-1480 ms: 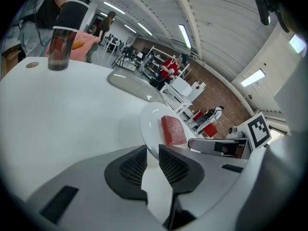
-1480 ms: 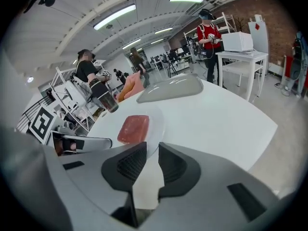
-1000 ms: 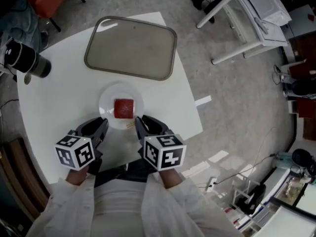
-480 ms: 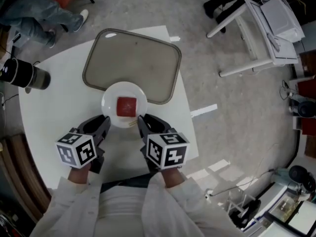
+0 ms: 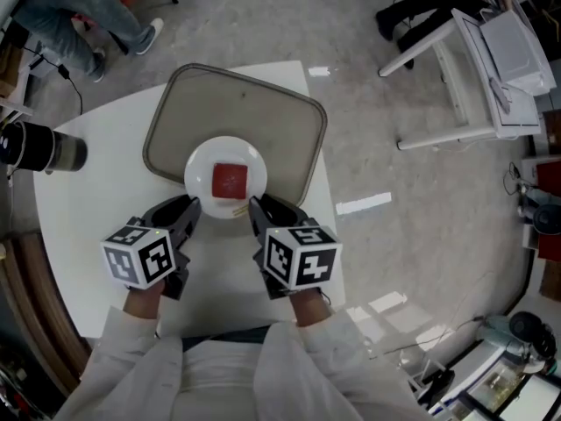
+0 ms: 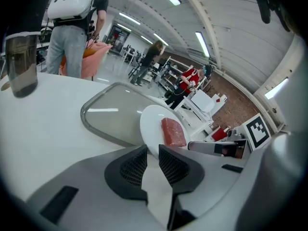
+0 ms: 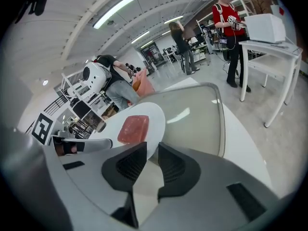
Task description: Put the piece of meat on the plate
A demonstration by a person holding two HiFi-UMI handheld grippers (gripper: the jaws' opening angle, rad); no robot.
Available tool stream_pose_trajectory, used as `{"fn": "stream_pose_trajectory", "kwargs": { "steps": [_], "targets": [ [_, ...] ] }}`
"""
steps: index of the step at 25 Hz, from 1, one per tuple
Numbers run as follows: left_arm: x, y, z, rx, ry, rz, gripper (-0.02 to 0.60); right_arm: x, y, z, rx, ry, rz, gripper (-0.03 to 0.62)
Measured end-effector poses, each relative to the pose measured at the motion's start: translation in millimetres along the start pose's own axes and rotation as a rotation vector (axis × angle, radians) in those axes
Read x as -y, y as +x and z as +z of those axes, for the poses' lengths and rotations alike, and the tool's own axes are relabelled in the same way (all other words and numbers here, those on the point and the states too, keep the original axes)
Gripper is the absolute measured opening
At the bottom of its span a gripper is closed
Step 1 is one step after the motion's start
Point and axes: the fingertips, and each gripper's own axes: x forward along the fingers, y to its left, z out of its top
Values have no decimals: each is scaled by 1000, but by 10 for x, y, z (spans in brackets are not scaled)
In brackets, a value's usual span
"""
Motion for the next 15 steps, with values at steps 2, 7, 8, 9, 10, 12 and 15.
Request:
{"fn": "stream_pose_trajectory", "kwargs": {
  "steps": [2,7,8,9,10,12,15],
  "targets": [
    [-40,58,101,10,1,10,74,23,80,99,0,-3,2,83],
    [-124,244,283,20,0,28,74,110,233,286,2,-16,-6,83],
    [-134,275,310,21,-3,27,74,127,258,318,2,-16,-5,83],
    [-143,304,338,23,-6,27,74,144,284,354,2,-17,-4,83],
    [-151,330,367,25,-9,28,74,161,311,396,1,-19,-3,83],
    [-167,379,427,31,-18,32,74,188,357,492,0,-24,-4,83],
    [-217,438,483,29,-32,45,74,200,417,588,-4,-28,-19,83]
  ]
}}
